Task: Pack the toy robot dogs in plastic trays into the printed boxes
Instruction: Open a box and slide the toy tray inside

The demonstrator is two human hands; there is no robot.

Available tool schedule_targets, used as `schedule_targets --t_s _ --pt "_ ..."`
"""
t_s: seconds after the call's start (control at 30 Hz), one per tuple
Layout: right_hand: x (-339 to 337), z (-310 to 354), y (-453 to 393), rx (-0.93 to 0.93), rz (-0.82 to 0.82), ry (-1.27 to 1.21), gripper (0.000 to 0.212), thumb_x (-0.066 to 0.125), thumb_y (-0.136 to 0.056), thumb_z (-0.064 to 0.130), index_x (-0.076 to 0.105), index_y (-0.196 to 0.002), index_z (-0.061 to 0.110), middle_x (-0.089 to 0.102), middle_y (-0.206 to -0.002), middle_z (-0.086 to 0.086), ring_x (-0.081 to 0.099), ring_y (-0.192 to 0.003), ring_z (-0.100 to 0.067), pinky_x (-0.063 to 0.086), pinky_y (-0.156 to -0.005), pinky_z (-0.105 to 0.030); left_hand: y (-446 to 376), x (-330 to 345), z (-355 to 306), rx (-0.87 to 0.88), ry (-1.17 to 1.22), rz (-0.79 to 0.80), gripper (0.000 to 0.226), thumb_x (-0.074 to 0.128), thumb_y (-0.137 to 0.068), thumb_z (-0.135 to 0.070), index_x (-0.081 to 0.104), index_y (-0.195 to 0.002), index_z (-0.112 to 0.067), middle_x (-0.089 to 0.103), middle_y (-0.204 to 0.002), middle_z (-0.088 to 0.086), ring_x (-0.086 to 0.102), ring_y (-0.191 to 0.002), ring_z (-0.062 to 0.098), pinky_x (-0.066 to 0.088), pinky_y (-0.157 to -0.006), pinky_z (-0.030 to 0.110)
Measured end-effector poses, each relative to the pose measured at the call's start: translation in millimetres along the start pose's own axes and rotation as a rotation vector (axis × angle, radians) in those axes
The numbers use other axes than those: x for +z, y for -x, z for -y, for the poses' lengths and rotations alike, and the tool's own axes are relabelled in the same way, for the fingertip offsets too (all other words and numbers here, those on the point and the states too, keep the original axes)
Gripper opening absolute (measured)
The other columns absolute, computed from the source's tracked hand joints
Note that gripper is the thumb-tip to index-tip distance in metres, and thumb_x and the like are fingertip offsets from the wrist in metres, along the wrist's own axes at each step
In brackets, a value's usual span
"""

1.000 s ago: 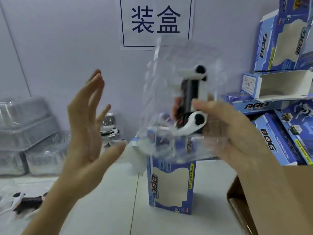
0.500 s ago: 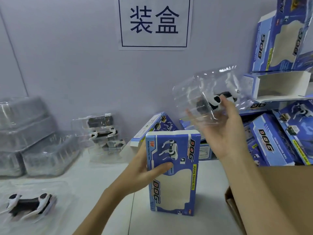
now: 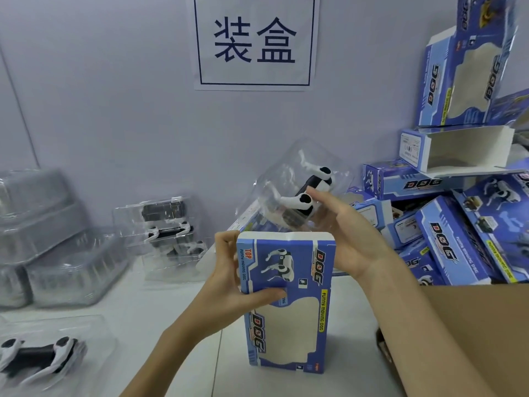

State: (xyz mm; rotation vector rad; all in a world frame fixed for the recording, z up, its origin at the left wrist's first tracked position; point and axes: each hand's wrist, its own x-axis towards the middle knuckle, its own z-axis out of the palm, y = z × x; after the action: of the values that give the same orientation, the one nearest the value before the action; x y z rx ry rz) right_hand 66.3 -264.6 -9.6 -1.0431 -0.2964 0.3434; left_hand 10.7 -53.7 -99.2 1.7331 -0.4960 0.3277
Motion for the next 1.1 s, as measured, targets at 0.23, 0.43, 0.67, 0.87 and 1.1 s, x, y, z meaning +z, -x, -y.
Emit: schedule_targets --t_s 0.23,0.43,0.67,0.87,1.1 --pt "-5.7 3.9 2.5 0.017 -0.027 0.045 0.012 0.077 -0.086 0.031 0.084 -0.086 0.021 0.077 -0.099 -0.009 0.076 -0.096 -0.032 0.064 -0.074 -0.049 -2.3 2.2 4.3 0.003 0.016 0.0 0.074 0.087 -0.082 -0.015 0.033 -0.122 -0.045 0.066 -0.131 -0.003 0.071 -0.12 0.026 0.066 -0.081 0.042" --pt "-8.0 18.6 5.0 -0.036 0.009 0.125 0.017 0.075 -0.089 0.025 0.081 -0.104 0.02 0.079 -0.103 -0.009 0.078 -0.093 -0.031 0.064 -0.069 -0.051 -2.9 0.8 6.4 0.033 0.06 -0.024 0.1 0.091 -0.08 -0.022 0.022 -0.142 -0.059 0.06 -0.143 0.008 0.071 -0.12 0.029 0.065 -0.079 0.035" --pt "-20.2 6.2 12.4 -0.125 0.001 0.245 0.056 0.077 -0.087 0.027 0.057 -0.139 0.024 0.075 -0.123 -0.009 0.075 -0.109 -0.03 0.064 -0.086 -0.049 -4.0 -0.1 10.5 0.032 -0.022 -0.011 0.09 0.087 -0.085 -0.025 0.026 -0.145 -0.055 0.063 -0.14 -0.002 0.07 -0.121 0.027 0.066 -0.08 0.04" --pt "-28.1 3.3 14.5 -0.123 0.098 0.382 0.053 0.079 -0.078 0.03 0.06 -0.125 0.044 0.078 -0.113 -0.005 0.076 -0.105 -0.029 0.065 -0.08 -0.043 -0.7 3.0 8.9 0.015 -0.046 -0.02 0.065 0.081 -0.089 -0.025 0.036 -0.132 -0.046 0.065 -0.133 -0.012 0.069 -0.123 0.021 0.065 -0.08 0.034" --pt "-33.6 -1.3 10.8 -0.121 0.072 0.643 0.051 0.076 -0.078 0.039 0.053 -0.12 0.056 0.079 -0.101 0.01 0.078 -0.097 -0.02 0.064 -0.073 -0.036 5.9 8.3 8.8 -0.04 -0.051 -0.03 0.066 0.077 -0.089 -0.039 0.039 -0.143 -0.033 0.061 -0.134 -0.02 0.066 -0.124 0.01 0.062 -0.077 0.022"
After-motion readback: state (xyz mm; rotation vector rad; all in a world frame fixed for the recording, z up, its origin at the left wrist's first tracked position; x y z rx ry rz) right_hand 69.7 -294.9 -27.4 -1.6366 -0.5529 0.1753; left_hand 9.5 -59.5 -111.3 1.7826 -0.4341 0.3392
